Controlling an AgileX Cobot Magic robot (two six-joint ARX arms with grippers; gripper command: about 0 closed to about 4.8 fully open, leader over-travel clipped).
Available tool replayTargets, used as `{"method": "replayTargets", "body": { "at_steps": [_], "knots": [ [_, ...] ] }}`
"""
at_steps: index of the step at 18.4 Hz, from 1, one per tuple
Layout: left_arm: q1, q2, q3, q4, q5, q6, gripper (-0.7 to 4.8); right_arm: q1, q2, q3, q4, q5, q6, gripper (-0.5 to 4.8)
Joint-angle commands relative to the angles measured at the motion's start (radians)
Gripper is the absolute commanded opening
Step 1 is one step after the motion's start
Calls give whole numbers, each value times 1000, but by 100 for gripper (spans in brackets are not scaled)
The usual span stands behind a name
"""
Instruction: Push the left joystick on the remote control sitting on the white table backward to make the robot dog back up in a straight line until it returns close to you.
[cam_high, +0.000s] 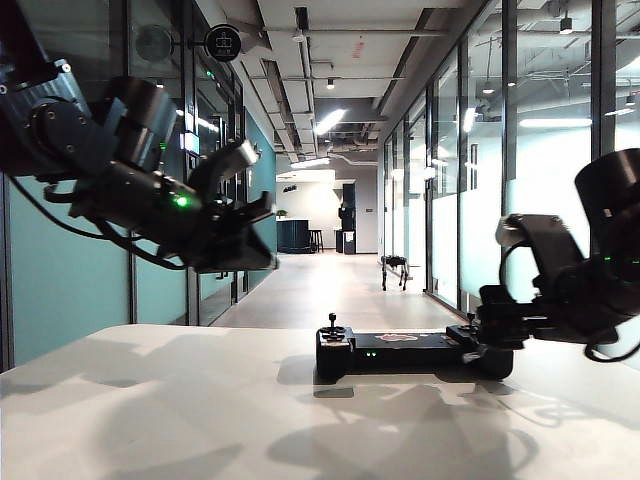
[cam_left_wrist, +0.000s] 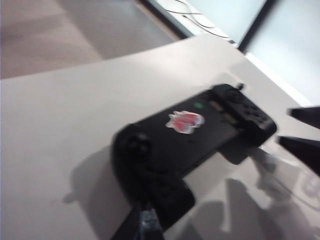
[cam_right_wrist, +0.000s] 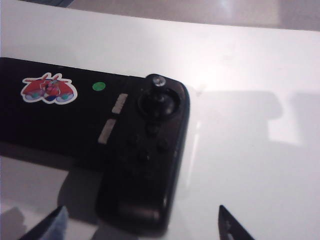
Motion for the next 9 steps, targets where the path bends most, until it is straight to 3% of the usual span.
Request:
{"method": "replayTargets", "body": {
  "at_steps": [1,9],
  "knots": [
    [-15,-2,3,19,1,7,-5,0,24,50,-40,-28,2,387],
    [-15,-2,3,18,1,6,-5,-1,87,160,-152,-93,5,386]
  ]
}}
